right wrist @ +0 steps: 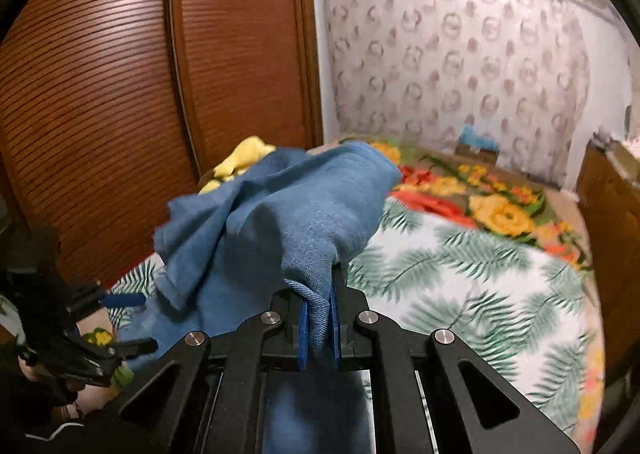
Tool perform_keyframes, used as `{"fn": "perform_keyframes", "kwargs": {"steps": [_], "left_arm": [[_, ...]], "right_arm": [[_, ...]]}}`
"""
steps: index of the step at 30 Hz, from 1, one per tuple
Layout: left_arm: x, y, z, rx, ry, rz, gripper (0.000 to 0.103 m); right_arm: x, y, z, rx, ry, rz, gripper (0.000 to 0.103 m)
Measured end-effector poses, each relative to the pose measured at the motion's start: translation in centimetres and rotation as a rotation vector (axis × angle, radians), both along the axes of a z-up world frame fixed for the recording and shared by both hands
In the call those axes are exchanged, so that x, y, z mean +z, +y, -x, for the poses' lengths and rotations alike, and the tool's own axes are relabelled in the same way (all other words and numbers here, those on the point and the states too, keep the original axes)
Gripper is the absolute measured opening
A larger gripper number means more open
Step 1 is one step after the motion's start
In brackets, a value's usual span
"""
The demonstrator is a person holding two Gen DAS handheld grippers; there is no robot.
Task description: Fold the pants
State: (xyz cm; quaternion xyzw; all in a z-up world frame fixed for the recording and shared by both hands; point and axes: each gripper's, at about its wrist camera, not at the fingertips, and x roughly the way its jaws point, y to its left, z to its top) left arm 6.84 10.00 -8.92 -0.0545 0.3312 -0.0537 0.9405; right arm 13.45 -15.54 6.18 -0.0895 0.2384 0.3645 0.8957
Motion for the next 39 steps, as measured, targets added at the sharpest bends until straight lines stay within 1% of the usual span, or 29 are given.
{"fn": "perform_keyframes", "kwargs": {"steps": [4,8,11,15,17,20,21,24,26,28,31,34,37,38,39], "left_arm": [[0.6,-0.6,-0.3,-0.017,-0.012,-0.006,0.075],[1.0,-1.5,-1.0,-0.037,-0.021,-0.014,0.075],[1.3,-2.5,-1.6,-0.057,-0.025,-0.021,0.075],[1.5,-3.8,-2.6,-0.084,-0.030,-0.029,0.075],[1.6,-4.8,-3.2,-0.100,-0.029,-0.035,0.075],[1.7,-5.9,-4.0,-0.124,-0.027,-0.041,0.075],[1.6,-6.1,-4.5,-0.135,-0.024,-0.042,0.075],[1.5,-6.9,-5.6,-0.154,-0.016,-0.051,0.075],[1.6,-7.5,-6.3,-0.163,-0.013,-0.054,0.075],[1.7,-8.2,-7.1,-0.174,-0.014,-0.053,0.075],[2.3,-9.3,-8.0,-0.194,-0.026,-0.049,0.075],[2.8,-10.6,-8.9,-0.237,-0.025,-0.035,0.075],[2.8,-11.8,-9.4,-0.273,-0.013,-0.034,0.068],[2.8,-12.3,-9.6,-0.283,-0.012,-0.044,0.063],[2.7,-12.7,-9.8,-0.300,-0.009,-0.049,0.061]], "right_arm": [[1.5,-3.2,-0.8,-0.075,-0.009,0.015,0.008],[1.2,-7.7,-2.7,-0.193,0.037,0.051,0.008],[-0.1,-10.9,-3.9,-0.261,0.079,0.075,0.008],[-3.4,-13.7,-5.8,-0.314,0.156,0.097,0.010],[-4.7,-14.5,-6.5,-0.338,0.174,0.112,0.015],[-5.8,-15.1,-6.9,-0.397,0.191,0.146,0.026],[-5.8,-14.7,-6.9,-0.403,0.192,0.149,0.031],[-6.2,-14.4,-6.4,-0.412,0.182,0.145,0.039],[-6.6,-14.6,-5.1,-0.408,0.169,0.139,0.043],[-7.4,-12.9,-3.9,-0.378,0.165,0.138,0.050],[-9.2,-12.4,-3.0,-0.347,0.163,0.178,0.051],[-10.6,-12.2,-2.9,-0.343,0.154,0.208,0.053],[-10.7,-13.1,-3.5,-0.341,0.173,0.155,0.056],[-10.7,-13.5,-3.6,-0.340,0.184,0.141,0.057],[-10.8,-13.7,-3.7,-0.340,0.192,0.133,0.059]]}}
